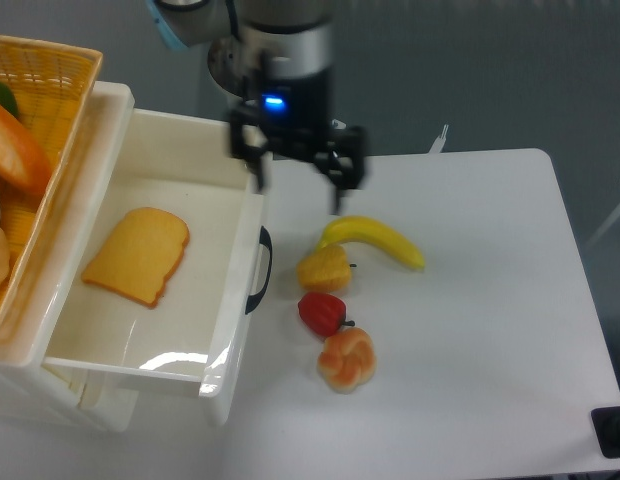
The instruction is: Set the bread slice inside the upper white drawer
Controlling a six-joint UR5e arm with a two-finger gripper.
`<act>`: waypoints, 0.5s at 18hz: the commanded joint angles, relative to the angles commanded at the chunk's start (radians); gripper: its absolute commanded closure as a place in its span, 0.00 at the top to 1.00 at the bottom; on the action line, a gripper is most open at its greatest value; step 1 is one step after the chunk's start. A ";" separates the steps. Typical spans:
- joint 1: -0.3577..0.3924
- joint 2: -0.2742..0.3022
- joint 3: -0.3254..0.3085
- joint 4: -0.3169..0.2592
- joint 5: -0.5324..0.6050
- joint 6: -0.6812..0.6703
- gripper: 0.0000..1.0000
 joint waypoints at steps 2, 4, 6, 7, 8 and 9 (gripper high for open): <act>0.032 -0.034 0.000 0.003 0.002 0.096 1.00; 0.049 -0.086 -0.009 0.006 0.032 0.224 1.00; 0.048 -0.129 -0.014 0.014 0.142 0.353 1.00; 0.046 -0.159 -0.012 0.011 0.185 0.399 1.00; 0.048 -0.181 -0.014 0.015 0.201 0.426 1.00; 0.049 -0.201 -0.017 0.015 0.199 0.434 1.00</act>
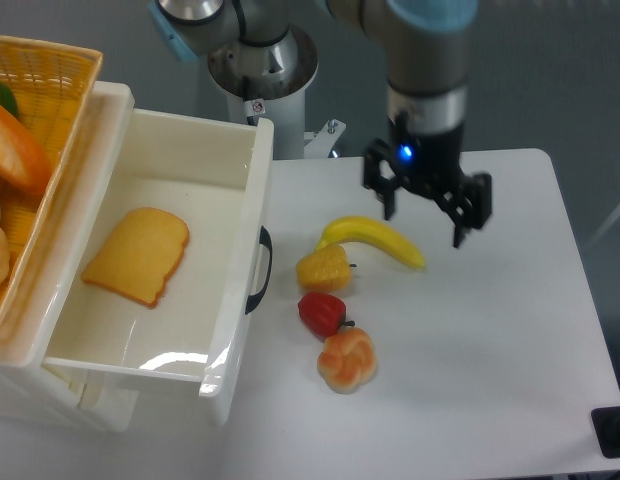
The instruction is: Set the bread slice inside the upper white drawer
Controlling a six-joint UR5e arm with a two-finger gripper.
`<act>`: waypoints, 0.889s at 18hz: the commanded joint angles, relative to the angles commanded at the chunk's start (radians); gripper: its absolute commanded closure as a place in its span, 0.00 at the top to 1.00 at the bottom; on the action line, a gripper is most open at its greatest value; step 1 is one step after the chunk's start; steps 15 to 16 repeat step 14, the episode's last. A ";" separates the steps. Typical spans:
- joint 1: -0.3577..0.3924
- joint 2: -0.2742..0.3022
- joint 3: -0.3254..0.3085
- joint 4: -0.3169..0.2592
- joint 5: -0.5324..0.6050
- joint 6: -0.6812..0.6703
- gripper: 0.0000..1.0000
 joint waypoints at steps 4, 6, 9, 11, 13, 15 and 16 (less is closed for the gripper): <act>0.011 -0.092 0.003 0.035 -0.047 0.038 1.00; 0.012 -0.144 0.012 0.058 -0.072 0.069 1.00; 0.029 -0.193 0.017 0.103 -0.098 0.071 1.00; 0.028 -0.212 0.024 0.110 -0.095 0.069 1.00; 0.028 -0.229 0.038 0.112 -0.095 0.066 1.00; 0.028 -0.238 0.044 0.112 -0.094 0.068 1.00; 0.028 -0.238 0.044 0.112 -0.094 0.068 1.00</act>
